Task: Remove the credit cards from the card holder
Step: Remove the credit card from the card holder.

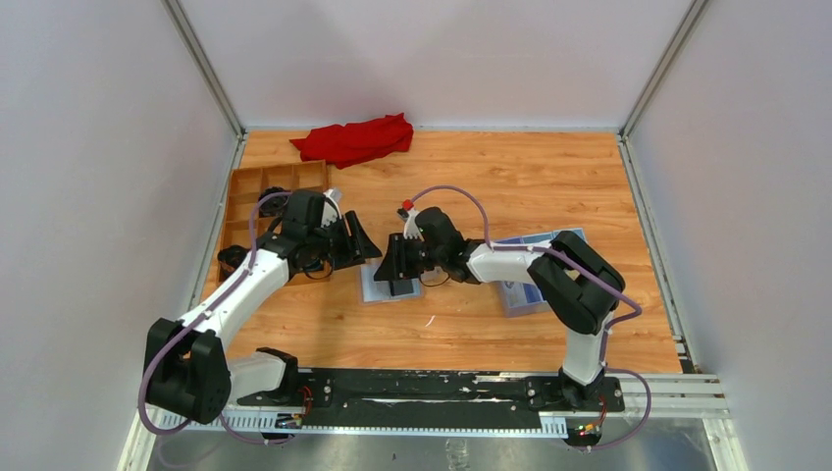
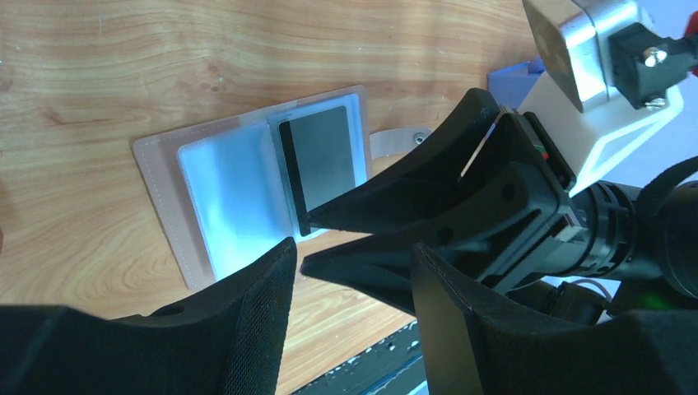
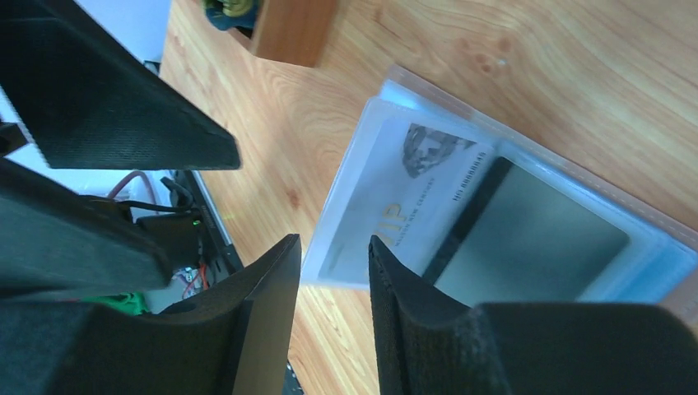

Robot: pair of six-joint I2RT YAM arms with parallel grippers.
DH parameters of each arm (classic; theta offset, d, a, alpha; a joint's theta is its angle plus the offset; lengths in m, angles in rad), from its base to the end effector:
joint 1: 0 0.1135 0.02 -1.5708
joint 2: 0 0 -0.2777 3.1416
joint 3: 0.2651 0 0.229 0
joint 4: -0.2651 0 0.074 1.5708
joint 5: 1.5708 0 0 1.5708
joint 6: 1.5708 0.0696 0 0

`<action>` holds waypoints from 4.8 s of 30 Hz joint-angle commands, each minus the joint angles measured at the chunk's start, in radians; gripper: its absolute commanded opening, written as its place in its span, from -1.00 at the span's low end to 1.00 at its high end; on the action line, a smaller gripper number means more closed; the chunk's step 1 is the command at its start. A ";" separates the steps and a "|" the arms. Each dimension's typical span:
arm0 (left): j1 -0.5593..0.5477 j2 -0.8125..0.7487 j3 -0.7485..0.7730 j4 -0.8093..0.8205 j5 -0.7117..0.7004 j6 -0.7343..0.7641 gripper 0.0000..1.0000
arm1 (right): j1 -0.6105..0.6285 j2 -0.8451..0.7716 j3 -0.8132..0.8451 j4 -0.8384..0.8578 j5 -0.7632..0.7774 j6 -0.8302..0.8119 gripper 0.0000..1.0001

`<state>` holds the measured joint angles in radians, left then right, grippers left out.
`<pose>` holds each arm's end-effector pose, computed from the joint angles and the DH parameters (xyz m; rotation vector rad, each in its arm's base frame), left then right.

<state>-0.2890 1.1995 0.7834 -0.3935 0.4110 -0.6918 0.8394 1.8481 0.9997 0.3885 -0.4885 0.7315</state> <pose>0.2228 -0.0953 0.2381 -0.2956 2.4897 -0.9303 0.2486 0.3259 0.1943 -0.4760 2.2621 1.4051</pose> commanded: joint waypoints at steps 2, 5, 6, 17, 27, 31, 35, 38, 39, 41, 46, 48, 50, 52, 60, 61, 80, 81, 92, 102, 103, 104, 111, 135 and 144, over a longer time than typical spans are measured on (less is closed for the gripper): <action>0.007 -0.033 -0.008 -0.006 0.008 -0.011 0.14 | 0.032 0.035 0.062 -0.006 -0.058 0.007 -0.18; 0.007 -0.049 -0.001 -0.018 0.003 -0.006 0.14 | 0.053 0.071 0.091 -0.010 -0.073 0.008 -0.17; 0.007 -0.053 -0.002 -0.019 0.003 -0.006 0.14 | 0.058 0.080 0.096 -0.009 -0.076 0.012 -0.17; 0.008 -0.049 -0.053 0.015 0.006 0.001 0.14 | 0.047 -0.162 -0.116 -0.045 0.006 -0.049 -0.15; 0.011 0.053 -0.173 0.158 -0.008 -0.020 0.15 | 0.004 -0.097 -0.027 -0.096 0.008 -0.021 -0.14; 0.016 0.105 -0.194 0.203 -0.023 -0.034 0.14 | 0.003 -0.007 0.064 -0.187 0.034 -0.047 -0.17; 0.031 0.158 -0.215 0.271 -0.006 -0.052 0.14 | 0.004 0.046 0.108 -0.223 0.060 -0.036 -0.26; 0.037 0.205 -0.213 0.295 0.000 -0.052 0.14 | 0.002 0.059 0.110 -0.221 0.089 -0.031 -0.27; 0.039 0.219 -0.215 0.304 0.005 -0.052 0.13 | 0.001 0.066 0.114 -0.221 0.093 -0.032 -0.27; 0.040 0.243 -0.217 0.318 0.010 -0.054 0.13 | 0.000 0.079 0.123 -0.226 0.095 -0.032 -0.27; 0.045 0.267 -0.223 0.326 0.012 -0.052 0.12 | -0.004 0.097 0.138 -0.275 0.147 -0.047 -0.27; 0.047 0.267 -0.226 0.323 0.012 -0.050 0.12 | -0.012 0.089 0.127 -0.281 0.166 -0.045 -0.27; 0.048 0.268 -0.229 0.323 0.014 -0.046 0.12 | -0.017 0.070 0.103 -0.273 0.184 -0.049 -0.26; 0.048 0.271 -0.228 0.326 0.020 -0.043 0.12 | -0.022 0.053 0.071 -0.245 0.183 -0.050 -0.25; 0.048 0.278 -0.205 0.280 0.074 0.022 0.11 | -0.036 0.029 0.008 -0.164 0.163 -0.022 -0.25; 0.048 0.283 -0.202 0.277 0.085 0.031 0.11 | -0.036 0.038 0.013 -0.171 0.164 -0.018 -0.25; 0.048 0.360 -0.193 0.317 0.142 0.025 0.10 | -0.038 0.085 -0.013 -0.103 0.147 0.082 -0.24; 0.048 0.362 -0.193 0.319 0.142 0.025 0.11 | -0.040 0.086 -0.030 -0.057 0.127 0.100 -0.24; 0.048 0.375 -0.191 0.331 0.150 0.023 0.10 | -0.087 0.134 -0.160 0.303 -0.004 0.273 -0.96; 0.048 0.360 -0.186 0.322 0.142 0.016 0.10 | -0.138 0.052 -0.255 0.305 -0.022 0.261 -1.00; 0.048 0.360 -0.186 0.325 0.146 0.011 0.10 | -0.142 0.049 -0.261 0.298 -0.026 0.256 -1.00; 0.048 0.358 -0.189 0.330 0.148 0.007 0.10 | -0.146 0.050 -0.264 0.289 -0.031 0.251 -1.00; 0.048 0.340 -0.199 0.334 0.143 -0.005 0.09 | -0.153 0.029 -0.332 0.329 -0.038 0.264 -1.00; 0.029 0.273 -0.191 0.368 0.183 -0.051 0.09 | -0.198 -0.147 -0.410 0.092 0.020 0.106 -1.00; -0.134 0.306 -0.091 0.388 0.144 -0.082 0.09 | -0.198 -0.124 -0.384 0.096 0.008 0.115 -1.00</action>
<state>-0.3954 1.4879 0.6456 -0.0395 0.5735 -0.7525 0.6533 1.6993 0.6052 0.5514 -0.4938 0.8772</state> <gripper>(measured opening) 0.545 0.007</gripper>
